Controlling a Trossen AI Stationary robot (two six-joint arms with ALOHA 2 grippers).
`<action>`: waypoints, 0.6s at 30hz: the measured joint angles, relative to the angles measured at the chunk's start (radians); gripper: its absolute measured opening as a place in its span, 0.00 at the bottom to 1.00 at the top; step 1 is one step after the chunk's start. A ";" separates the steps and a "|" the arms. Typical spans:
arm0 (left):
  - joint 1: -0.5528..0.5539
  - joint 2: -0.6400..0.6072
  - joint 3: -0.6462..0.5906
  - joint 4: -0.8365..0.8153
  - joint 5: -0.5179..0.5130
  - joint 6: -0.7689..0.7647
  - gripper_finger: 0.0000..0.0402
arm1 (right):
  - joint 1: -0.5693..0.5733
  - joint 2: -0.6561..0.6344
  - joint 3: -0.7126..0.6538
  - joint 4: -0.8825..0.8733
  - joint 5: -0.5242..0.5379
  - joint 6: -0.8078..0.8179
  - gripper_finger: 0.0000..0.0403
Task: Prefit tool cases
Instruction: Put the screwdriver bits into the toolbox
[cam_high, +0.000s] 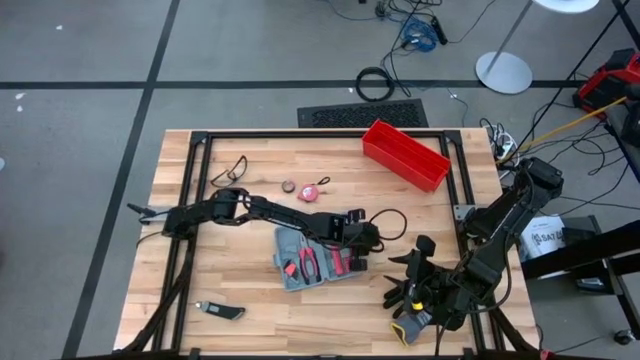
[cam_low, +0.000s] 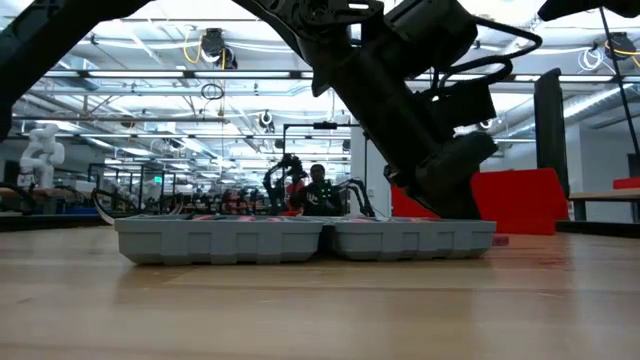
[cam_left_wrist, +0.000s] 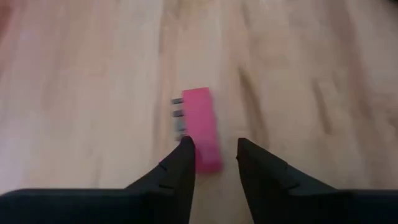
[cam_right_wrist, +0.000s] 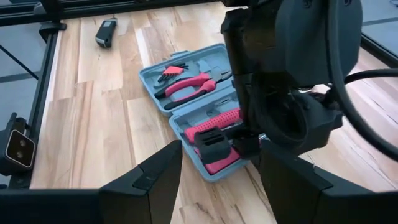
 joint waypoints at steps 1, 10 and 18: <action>0.001 0.000 0.000 0.000 -0.010 0.013 0.32 | 0.000 0.000 0.000 0.000 0.000 0.000 0.50; 0.017 -0.002 0.002 -0.009 0.015 0.046 0.34 | -0.001 0.000 0.000 -0.010 0.022 0.000 0.50; 0.030 0.025 0.006 0.001 0.030 -0.003 0.34 | -0.014 0.000 0.000 -0.024 0.023 0.000 0.50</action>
